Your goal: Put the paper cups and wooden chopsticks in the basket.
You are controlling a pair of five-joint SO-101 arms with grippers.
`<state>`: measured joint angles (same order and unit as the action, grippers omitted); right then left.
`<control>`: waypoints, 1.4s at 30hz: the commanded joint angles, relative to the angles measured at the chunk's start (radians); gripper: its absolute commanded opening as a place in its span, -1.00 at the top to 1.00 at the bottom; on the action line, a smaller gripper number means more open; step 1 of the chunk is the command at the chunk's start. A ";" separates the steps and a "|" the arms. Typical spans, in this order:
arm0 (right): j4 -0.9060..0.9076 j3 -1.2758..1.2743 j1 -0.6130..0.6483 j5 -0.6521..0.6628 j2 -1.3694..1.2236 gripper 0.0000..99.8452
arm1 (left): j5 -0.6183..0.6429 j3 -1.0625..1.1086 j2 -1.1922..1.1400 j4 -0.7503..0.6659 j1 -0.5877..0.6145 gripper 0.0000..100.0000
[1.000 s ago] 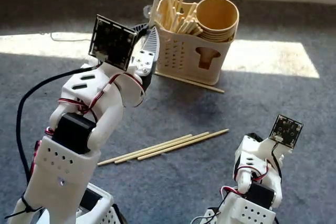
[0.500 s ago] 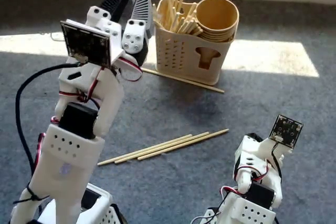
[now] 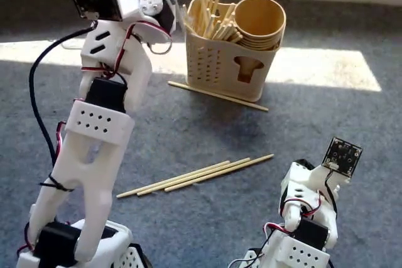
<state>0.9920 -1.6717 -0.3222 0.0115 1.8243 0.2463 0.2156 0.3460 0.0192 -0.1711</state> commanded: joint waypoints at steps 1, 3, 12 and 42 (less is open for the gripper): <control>0.004 -0.110 -0.010 0.009 0.012 0.98 | 0.026 -0.099 -0.018 -0.023 0.013 0.99; 0.004 -0.110 -0.010 0.009 0.012 0.98 | 0.026 -0.133 -0.039 -0.023 0.013 0.99; 0.004 -0.110 -0.033 0.005 0.012 0.98 | 0.029 -0.213 -0.179 -0.023 0.013 0.99; 0.004 -0.110 -0.031 0.005 0.012 0.98 | 0.023 -0.303 -0.249 0.523 0.041 0.68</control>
<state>0.9920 -1.6717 -0.3452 0.0115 1.8243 0.2493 0.0146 0.0775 0.4534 -0.1542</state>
